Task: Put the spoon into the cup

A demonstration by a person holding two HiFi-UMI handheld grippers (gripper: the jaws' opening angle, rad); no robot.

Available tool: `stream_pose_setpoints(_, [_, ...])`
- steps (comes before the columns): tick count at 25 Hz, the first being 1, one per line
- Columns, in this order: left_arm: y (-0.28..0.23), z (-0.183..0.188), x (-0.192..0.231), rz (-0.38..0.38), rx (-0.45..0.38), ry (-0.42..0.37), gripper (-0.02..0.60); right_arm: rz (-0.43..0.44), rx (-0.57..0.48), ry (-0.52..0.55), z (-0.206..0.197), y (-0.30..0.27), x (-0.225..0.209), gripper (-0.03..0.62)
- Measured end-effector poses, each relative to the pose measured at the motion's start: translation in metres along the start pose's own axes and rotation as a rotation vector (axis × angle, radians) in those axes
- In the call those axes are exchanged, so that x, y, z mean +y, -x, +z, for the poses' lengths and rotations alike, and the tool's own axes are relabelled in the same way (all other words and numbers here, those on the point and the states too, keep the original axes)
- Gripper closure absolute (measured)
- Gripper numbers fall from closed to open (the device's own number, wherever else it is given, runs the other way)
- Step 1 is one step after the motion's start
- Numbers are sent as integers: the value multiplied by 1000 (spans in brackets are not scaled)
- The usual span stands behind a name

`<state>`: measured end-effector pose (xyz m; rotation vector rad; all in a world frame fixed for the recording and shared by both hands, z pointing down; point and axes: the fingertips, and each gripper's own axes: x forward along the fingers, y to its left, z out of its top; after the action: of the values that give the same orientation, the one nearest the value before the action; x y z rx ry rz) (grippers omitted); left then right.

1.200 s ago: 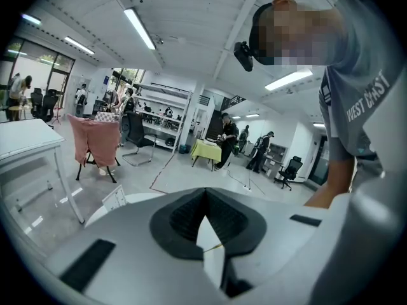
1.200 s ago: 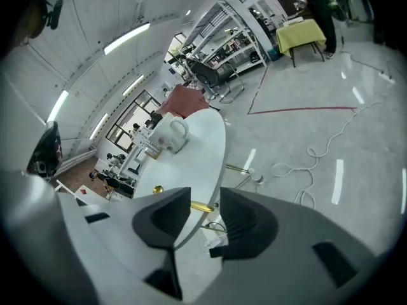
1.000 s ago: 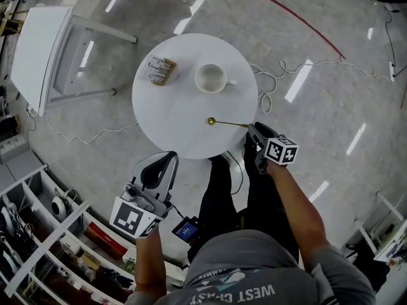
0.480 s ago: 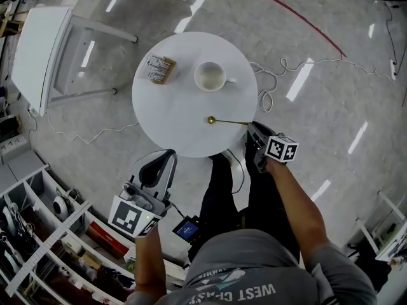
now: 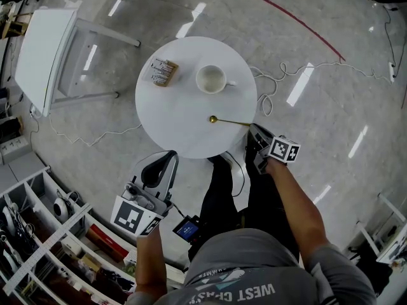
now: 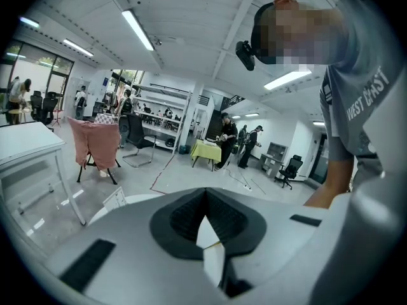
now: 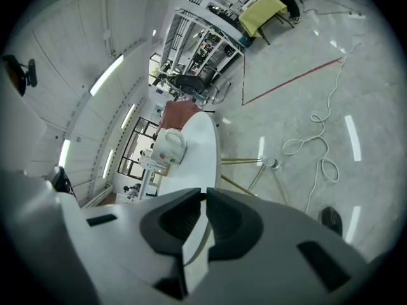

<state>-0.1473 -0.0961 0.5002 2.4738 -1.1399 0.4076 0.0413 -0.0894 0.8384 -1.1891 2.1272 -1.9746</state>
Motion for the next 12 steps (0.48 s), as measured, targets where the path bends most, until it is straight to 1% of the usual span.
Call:
stream_pose_setpoints(3, [2, 5, 0, 1, -11, -10, 581, 25, -17, -30, 5, 1, 6, 576])
stream_pose_setpoints(12, [12, 19, -1, 10, -48, -40, 581, 65, -38, -14, 18, 4, 29, 591])
